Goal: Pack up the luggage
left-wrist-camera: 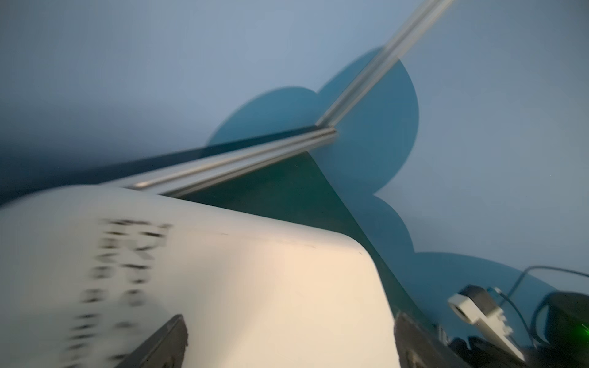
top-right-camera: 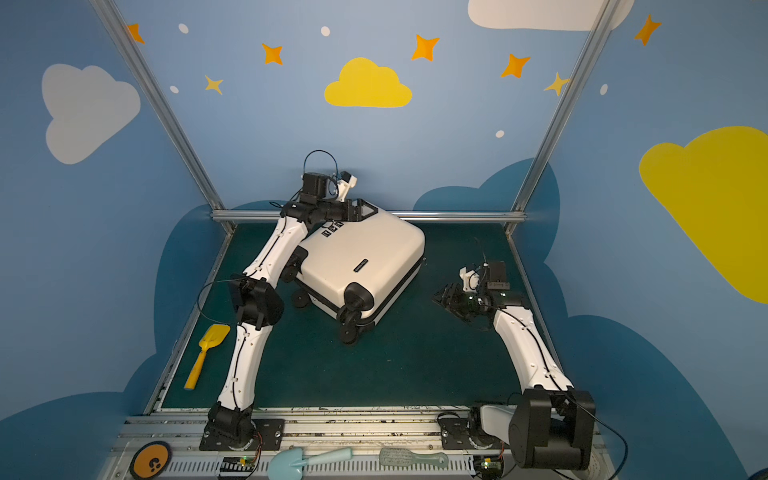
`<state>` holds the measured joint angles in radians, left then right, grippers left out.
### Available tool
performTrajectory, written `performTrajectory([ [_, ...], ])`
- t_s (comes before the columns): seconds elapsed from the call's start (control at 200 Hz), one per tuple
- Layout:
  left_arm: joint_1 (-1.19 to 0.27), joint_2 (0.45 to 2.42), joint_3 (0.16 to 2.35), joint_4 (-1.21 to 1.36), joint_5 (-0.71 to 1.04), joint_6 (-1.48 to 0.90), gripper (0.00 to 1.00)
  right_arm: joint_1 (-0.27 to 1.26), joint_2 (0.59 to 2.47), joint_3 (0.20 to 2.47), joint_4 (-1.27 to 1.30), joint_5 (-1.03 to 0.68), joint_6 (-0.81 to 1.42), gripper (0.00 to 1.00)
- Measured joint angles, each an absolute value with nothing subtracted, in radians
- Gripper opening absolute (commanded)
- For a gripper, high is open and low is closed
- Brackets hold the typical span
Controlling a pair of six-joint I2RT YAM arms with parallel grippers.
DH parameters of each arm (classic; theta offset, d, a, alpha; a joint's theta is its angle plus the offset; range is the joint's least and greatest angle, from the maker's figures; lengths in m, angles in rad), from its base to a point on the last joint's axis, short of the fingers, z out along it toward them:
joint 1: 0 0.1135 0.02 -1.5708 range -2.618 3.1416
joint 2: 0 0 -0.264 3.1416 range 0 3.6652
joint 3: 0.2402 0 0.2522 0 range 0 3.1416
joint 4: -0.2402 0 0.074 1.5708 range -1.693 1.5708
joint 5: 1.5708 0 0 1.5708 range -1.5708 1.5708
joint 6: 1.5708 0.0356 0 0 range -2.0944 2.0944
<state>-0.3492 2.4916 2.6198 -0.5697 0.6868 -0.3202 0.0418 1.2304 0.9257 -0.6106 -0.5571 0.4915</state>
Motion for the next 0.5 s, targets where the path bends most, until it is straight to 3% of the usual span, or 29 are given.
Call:
performTrajectory([
  [0.21, -0.448, 2.495, 2.620, -0.575, 0.701, -0.297, 1.00, 0.042, 1.230, 0.909, -0.610, -0.557, 0.494, 0.60],
  [0.496, -0.361, 2.403, 2.495, -0.559, 0.557, -0.304, 1.00, 0.042, 1.231, 0.908, -0.605, -0.559, 0.497, 0.60],
])
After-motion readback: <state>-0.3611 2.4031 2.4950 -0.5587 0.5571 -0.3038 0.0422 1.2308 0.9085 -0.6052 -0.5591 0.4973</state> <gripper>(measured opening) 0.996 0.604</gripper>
